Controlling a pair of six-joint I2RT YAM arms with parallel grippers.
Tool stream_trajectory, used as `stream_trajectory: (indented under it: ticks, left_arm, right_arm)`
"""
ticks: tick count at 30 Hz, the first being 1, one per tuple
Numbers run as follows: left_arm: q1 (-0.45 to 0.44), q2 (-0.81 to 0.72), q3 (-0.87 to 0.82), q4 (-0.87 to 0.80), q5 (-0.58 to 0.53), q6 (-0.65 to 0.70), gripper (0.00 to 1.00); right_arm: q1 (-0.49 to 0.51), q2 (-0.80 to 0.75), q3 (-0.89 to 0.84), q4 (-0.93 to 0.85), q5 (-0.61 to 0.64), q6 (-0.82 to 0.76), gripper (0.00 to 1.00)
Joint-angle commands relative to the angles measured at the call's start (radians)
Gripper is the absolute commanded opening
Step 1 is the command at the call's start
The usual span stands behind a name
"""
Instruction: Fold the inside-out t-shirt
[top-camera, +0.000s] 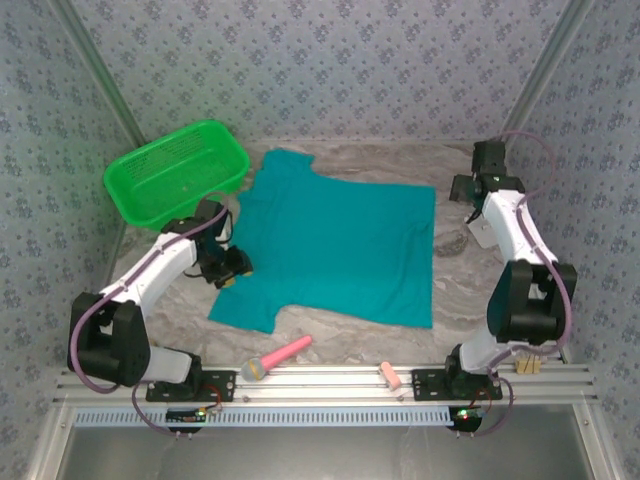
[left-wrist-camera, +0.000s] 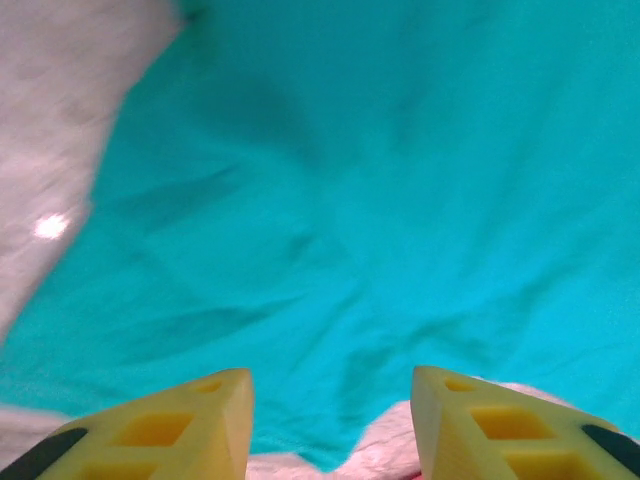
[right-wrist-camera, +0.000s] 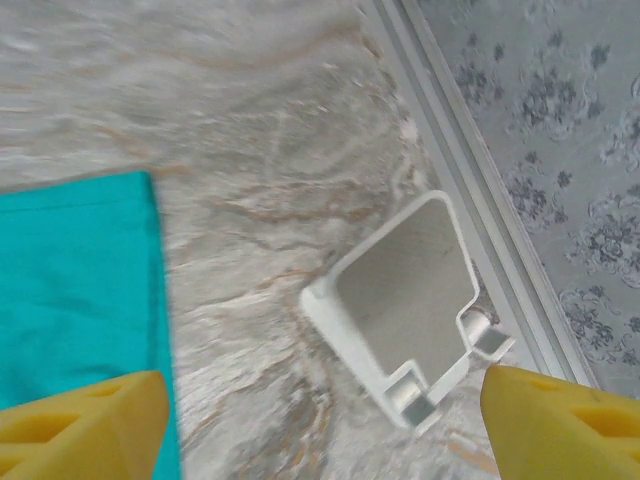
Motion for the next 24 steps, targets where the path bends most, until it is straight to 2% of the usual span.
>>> stream_trajectory:
  ticks: [1,4,7,9,10,13,15,17,20,24]
  left_arm:
    - [0.017,-0.033,-0.044,-0.152,-0.118,-0.100,0.39]
    - [0.018,-0.046,-0.088,-0.208,-0.131,-0.151,0.33]
    - [0.018,-0.074,-0.151,-0.231,-0.105,-0.219,0.33]
    - [0.018,-0.090,-0.192,-0.235,-0.106,-0.256,0.35]
    - [0.018,-0.094,-0.205,-0.236,-0.113,-0.273,0.35]
    - [0.012,-0.094,-0.252,-0.164,-0.101,-0.328,0.37]
    - [0.011,-0.072,-0.289,-0.101,-0.100,-0.378,0.37]
    - [0.011,-0.050,-0.312,-0.039,-0.111,-0.403,0.37]
    - [0.014,-0.028,-0.305,0.023,-0.185,-0.421,0.37]
    - [0.016,-0.015,-0.288,0.062,-0.189,-0.440,0.37]
  right_arm:
    - [0.099,-0.107,-0.034,-0.054,-0.062,-0.016,0.83]
    - [0.253,-0.174,-0.083,-0.054,-0.113,-0.151,0.83]
    - [0.376,-0.248,-0.181,-0.128,-0.301,-0.539,0.84]
    - [0.443,-0.307,-0.261,-0.241,-0.484,-0.854,0.86]
    - [0.474,-0.328,-0.296,-0.284,-0.535,-0.954,0.86]
    - [0.526,-0.344,-0.378,-0.327,-0.620,-1.044,0.87]
    - [0.562,-0.327,-0.435,-0.321,-0.588,-1.066,0.87]
    - [0.592,-0.293,-0.473,-0.296,-0.478,-1.060,0.87]
    - [0.603,-0.245,-0.511,-0.259,-0.314,-1.044,0.87]
    - [0.602,-0.189,-0.510,-0.296,-0.240,-1.042,0.86]
